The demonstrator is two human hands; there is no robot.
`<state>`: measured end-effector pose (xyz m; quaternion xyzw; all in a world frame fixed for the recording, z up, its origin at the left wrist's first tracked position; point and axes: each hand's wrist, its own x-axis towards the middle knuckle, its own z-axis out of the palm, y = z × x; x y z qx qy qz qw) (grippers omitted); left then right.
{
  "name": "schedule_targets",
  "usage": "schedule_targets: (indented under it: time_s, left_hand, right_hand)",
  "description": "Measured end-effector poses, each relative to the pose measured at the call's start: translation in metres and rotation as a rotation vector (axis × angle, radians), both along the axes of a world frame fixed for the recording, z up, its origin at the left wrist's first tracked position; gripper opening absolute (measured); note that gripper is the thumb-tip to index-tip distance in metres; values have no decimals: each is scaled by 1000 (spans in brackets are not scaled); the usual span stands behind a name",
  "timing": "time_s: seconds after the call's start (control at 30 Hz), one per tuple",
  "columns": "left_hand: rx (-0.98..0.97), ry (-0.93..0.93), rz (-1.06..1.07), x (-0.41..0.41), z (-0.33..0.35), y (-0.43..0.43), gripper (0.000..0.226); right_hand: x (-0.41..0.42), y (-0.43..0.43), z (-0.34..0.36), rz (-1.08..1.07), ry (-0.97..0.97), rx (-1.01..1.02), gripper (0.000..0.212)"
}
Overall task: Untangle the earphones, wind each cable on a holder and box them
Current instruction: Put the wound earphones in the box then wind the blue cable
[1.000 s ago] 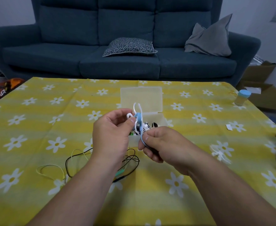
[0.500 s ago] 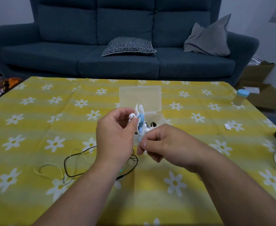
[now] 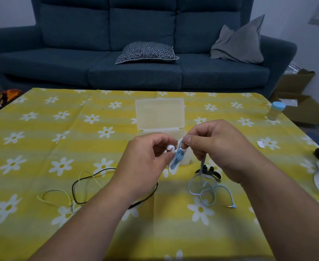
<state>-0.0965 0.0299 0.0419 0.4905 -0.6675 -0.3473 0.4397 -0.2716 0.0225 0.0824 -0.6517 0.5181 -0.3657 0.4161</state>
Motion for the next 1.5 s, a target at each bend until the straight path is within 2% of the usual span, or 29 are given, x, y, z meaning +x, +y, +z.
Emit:
schedule_targets:
  time_s: [0.1,0.3,0.4,0.57,0.8,1.03,1.17,1.27,1.5]
  left_hand:
    - [27,-3,-55,-1,0,2,21]
    - [191,278,-113,0,4,2,18]
    - [230,395,-145,0,5,2,17]
    - [308,634,-167,0,7,3,19]
    - [303,824,96,4,8,-5,16]
    - [264,794,428,12,3,-13,11]
    - [185,675,550,19,-1,-19,8]
    - [110,550,554,20,-1,-19,13]
    - [1,282,459,13,-1,-12,12]
  right_hand:
    - [0,1,-2,-5,50,-16,21]
    - [-10,-7,-3,-188,39,-128,16]
    - [-12,-9,-5,-195,-19,-121,14]
    - [-8,-12,-16,-165,-109,3,19]
    - [16,-4,-33,74,-131,271,32]
    - [39,10,-40,186,-111,380,36]
    - [41,14,-31,256,-52,357,30]
    - [38,15,-24,282,39,272,28]
    - [35,15,-14,349,76,192,32]
